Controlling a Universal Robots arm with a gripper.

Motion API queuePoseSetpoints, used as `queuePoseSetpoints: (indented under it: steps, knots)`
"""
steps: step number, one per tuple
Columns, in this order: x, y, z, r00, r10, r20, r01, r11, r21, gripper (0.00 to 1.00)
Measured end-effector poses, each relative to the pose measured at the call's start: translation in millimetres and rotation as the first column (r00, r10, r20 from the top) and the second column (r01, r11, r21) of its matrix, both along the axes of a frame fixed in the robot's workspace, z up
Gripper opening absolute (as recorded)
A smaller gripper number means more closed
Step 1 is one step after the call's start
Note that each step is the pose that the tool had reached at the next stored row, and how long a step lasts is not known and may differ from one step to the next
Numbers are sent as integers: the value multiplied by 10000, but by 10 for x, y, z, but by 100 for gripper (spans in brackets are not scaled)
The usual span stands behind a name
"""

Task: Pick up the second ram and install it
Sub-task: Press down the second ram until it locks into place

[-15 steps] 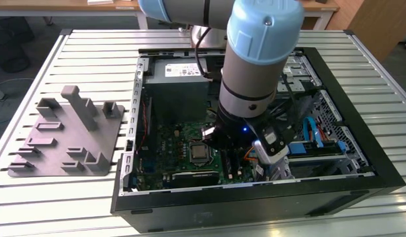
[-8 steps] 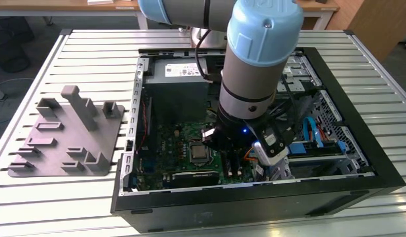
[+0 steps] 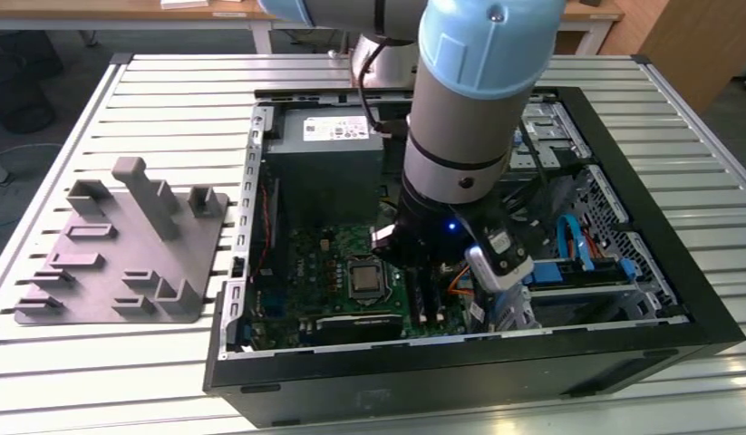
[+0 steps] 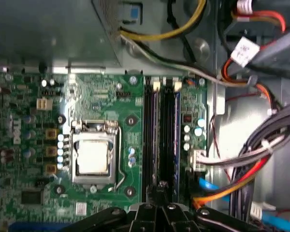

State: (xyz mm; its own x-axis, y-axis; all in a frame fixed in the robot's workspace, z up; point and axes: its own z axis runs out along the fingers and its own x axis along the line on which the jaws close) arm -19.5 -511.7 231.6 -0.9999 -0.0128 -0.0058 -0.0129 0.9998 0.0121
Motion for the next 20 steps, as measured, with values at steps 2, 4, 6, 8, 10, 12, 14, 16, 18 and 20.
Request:
queuePoseSetpoints:
  steps: [2, 4, 6, 8, 10, 12, 14, 16, 18, 20]
  knots:
    - [1, 87, 1, 10000, 0, -1, 0, 10000, -2, 10]
    - [1, 170, 0, 10000, -1, 0, 1, 10000, -1, 10]
    - [2, 210, 0, 10000, -1, 0, 1, 10000, 0, 10]
    - [2, 213, 17, 10000, 0, -2, 0, 10000, -4, 10]
    - [2, 214, 86, 10000, 0, -1, 0, 10000, -3, 10]
    - [1, 214, 147, 10000, 0, 0, 0, 10000, -1, 10]
    - [2, 214, 163, 10000, 0, 0, 0, 10000, 0, 10]
    - [2, 214, 163, 10000, 0, 0, 0, 10000, 1, 10]
    - [2, 214, 164, 10000, 0, 0, 0, 10000, 0, 10]
    - [2, 214, 164, 10000, 0, 0, 0, 10000, -1, 10]
